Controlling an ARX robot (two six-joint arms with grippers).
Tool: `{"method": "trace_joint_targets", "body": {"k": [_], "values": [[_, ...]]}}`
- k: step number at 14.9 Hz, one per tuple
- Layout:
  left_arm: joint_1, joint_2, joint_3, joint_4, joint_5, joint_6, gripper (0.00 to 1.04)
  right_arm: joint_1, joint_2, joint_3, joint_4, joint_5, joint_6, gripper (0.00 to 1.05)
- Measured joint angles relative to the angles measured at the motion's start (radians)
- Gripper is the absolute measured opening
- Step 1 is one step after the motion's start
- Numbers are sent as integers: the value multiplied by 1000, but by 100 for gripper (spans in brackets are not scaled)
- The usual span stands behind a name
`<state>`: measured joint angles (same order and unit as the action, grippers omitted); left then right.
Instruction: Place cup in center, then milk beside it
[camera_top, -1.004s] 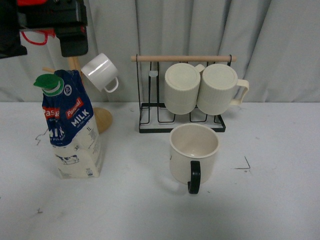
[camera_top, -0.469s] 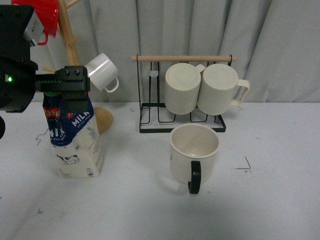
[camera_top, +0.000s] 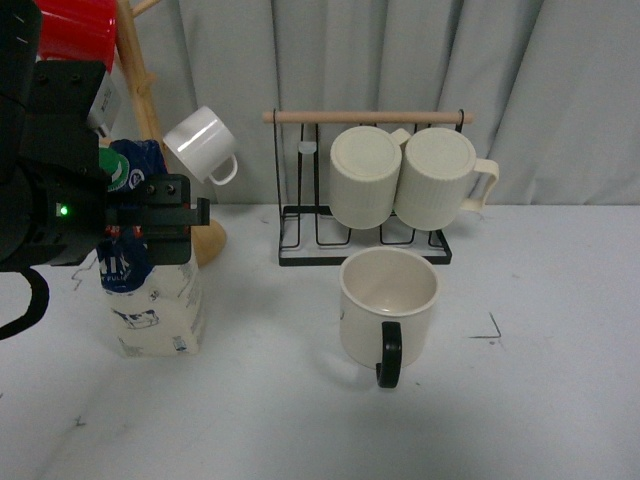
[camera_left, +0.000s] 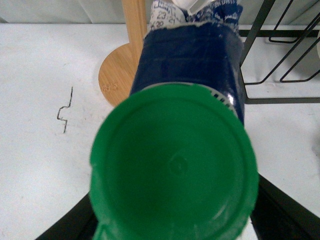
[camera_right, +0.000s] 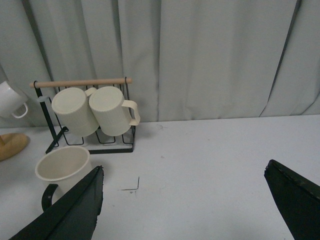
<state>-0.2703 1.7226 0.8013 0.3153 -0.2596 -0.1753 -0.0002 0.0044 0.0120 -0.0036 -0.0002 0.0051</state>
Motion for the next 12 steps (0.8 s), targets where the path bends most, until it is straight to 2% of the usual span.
{"method": "trace_joint_targets", "body": {"k": [5,6,8,12], "values": [[-1,1,1,-3,-13,-1,15,0,0,0,0,0,0,98],[-1,-3,1,-13,-11,-1,9,0,0,0,0,0,0,98],[-1,-8,5,-24,-13,-1,3,0,0,0,0,0,0,98],[-7,-40,22,-89,-11,-1,3,0,0,0,0,0,0,98]]}}
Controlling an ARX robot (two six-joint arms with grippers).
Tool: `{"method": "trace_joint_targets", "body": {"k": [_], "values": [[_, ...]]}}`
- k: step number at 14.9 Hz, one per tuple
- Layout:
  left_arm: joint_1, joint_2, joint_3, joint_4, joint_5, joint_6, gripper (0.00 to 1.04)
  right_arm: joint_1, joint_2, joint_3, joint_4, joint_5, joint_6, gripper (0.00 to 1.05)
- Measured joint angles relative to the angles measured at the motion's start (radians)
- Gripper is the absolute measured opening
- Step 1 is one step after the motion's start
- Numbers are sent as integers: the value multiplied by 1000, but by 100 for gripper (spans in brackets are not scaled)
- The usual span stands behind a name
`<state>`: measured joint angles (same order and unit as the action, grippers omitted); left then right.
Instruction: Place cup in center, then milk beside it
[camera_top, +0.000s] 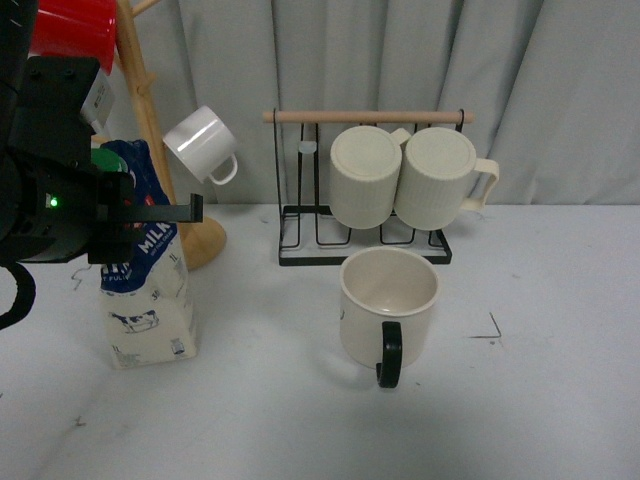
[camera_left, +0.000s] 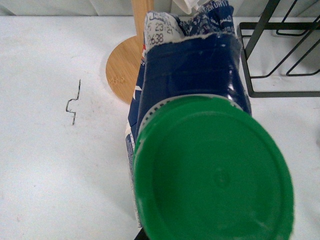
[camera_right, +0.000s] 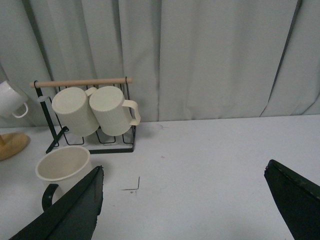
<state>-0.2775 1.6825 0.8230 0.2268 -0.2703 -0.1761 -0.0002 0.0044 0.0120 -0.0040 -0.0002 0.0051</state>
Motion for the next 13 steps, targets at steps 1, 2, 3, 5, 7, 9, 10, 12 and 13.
{"method": "trace_joint_targets", "body": {"k": [1,2,3,5,7,9,10,12,13], "values": [[-12,-13,5,-15,-8,0,3,0,0,0,0,0,0,98],[-30,-25,18,-23,-14,0,3,0,0,0,0,0,0,98],[-52,-38,35,-24,-17,0,3,0,0,0,0,0,0,98],[-98,-53,80,-21,-18,0,3,0,0,0,0,0,0,98],[-140,-53,100,-16,-25,0,3,0,0,0,0,0,0,98],[-175,-46,100,-25,-38,-3,3,0,0,0,0,0,0,98],[-193,-39,100,-19,-46,-4,3,0,0,0,0,0,0,98],[-219,-26,100,-11,-55,-9,3,0,0,0,0,0,0,98],[-230,-16,100,-2,-63,-11,3,0,0,0,0,0,0,98]]}}
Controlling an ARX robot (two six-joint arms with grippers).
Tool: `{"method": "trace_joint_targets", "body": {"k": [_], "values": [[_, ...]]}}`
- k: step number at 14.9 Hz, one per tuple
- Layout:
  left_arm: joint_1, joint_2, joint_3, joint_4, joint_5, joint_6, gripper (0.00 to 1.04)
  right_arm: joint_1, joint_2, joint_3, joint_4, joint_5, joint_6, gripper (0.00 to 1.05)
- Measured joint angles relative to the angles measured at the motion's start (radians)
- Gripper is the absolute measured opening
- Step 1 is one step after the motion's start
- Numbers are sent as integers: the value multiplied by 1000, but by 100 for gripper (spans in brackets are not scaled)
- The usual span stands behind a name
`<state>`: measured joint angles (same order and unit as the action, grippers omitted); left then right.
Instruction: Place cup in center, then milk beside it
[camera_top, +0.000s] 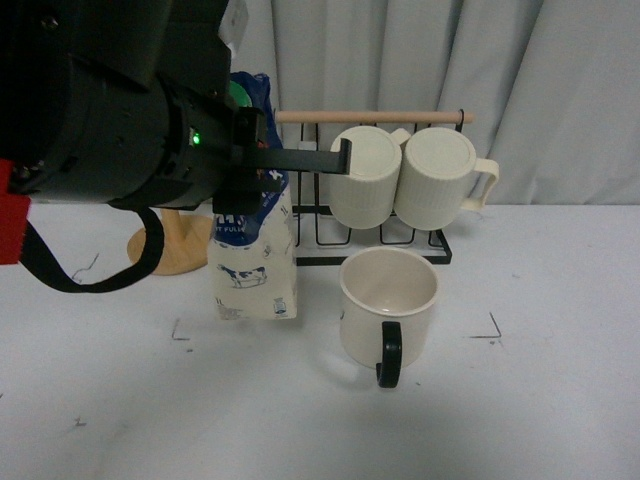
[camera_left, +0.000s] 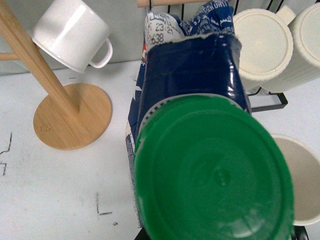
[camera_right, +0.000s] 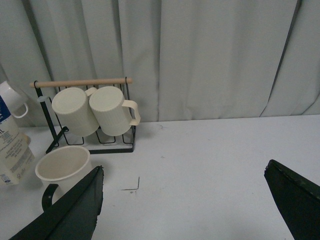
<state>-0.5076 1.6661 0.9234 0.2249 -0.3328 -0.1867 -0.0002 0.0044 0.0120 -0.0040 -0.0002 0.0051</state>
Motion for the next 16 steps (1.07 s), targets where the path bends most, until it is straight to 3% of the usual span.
{"method": "trace_joint_targets", "body": {"k": [7,11,12,14,16], "values": [[-19,29,0,15,-5,-7,3,0,0,0,0,0,0,98],[-84,124,-17,49,-30,-55,3,0,0,0,0,0,0,98],[-85,127,-17,45,-31,-71,7,0,0,0,0,0,0,98],[-85,127,-7,37,-27,-103,29,0,0,0,0,0,0,98],[-81,106,-5,7,2,-148,62,0,0,0,0,0,0,98]]}}
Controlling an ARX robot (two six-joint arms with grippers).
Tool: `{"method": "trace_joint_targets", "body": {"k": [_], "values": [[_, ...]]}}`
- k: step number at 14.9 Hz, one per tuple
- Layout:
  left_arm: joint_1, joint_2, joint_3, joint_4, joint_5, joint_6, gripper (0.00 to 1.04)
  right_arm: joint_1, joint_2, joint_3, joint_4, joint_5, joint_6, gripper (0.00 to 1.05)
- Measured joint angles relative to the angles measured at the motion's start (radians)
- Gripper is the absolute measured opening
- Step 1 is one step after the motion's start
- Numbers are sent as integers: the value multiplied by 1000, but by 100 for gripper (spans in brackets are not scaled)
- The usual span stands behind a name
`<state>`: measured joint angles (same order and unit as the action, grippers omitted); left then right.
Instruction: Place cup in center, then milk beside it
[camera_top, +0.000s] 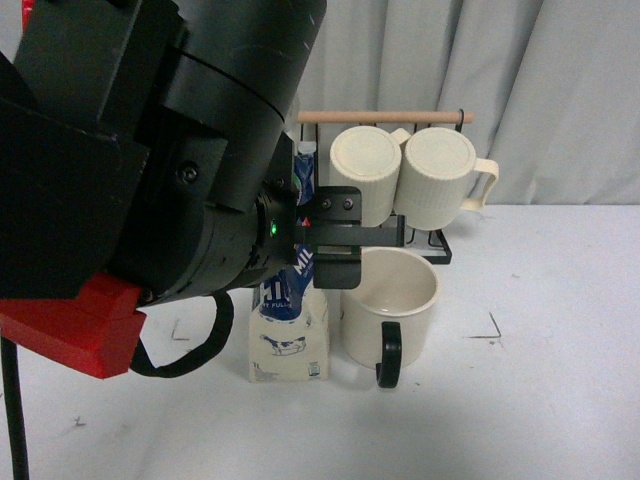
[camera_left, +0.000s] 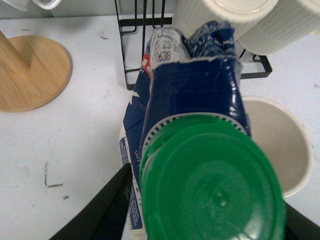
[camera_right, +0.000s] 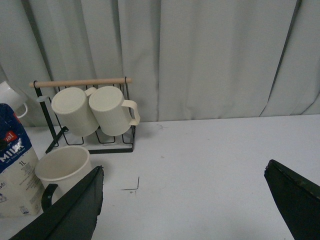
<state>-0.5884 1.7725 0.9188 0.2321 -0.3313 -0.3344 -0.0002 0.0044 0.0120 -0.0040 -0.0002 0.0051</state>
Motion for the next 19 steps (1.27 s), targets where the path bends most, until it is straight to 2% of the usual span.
{"method": "trace_joint_targets", "body": {"k": [3,5,6,8,9,10,11,13,14,15,16,19], "values": [[24,-138,0,-58,32,-25,100,0,0,0,0,0,0,98],[52,-217,3,-71,45,-24,98,0,0,0,0,0,0,98],[64,-298,3,-1,47,1,98,0,0,0,0,0,0,98],[74,-414,-6,3,60,44,98,0,0,0,0,0,0,98],[79,-454,-49,96,16,92,93,0,0,0,0,0,0,98],[106,-510,-153,232,-74,176,82,0,0,0,0,0,0,98],[162,-591,-266,266,-73,240,72,0,0,0,0,0,0,98],[321,-811,-439,204,45,295,48,0,0,0,0,0,0,98],[481,-987,-538,143,215,313,28,0,0,0,0,0,0,98],[589,-1103,-616,117,309,317,12,0,0,0,0,0,0,98],[594,-1149,-653,122,314,315,1,0,0,0,0,0,0,98],[587,-1188,-691,134,328,319,2,0,0,0,0,0,0,98]]}}
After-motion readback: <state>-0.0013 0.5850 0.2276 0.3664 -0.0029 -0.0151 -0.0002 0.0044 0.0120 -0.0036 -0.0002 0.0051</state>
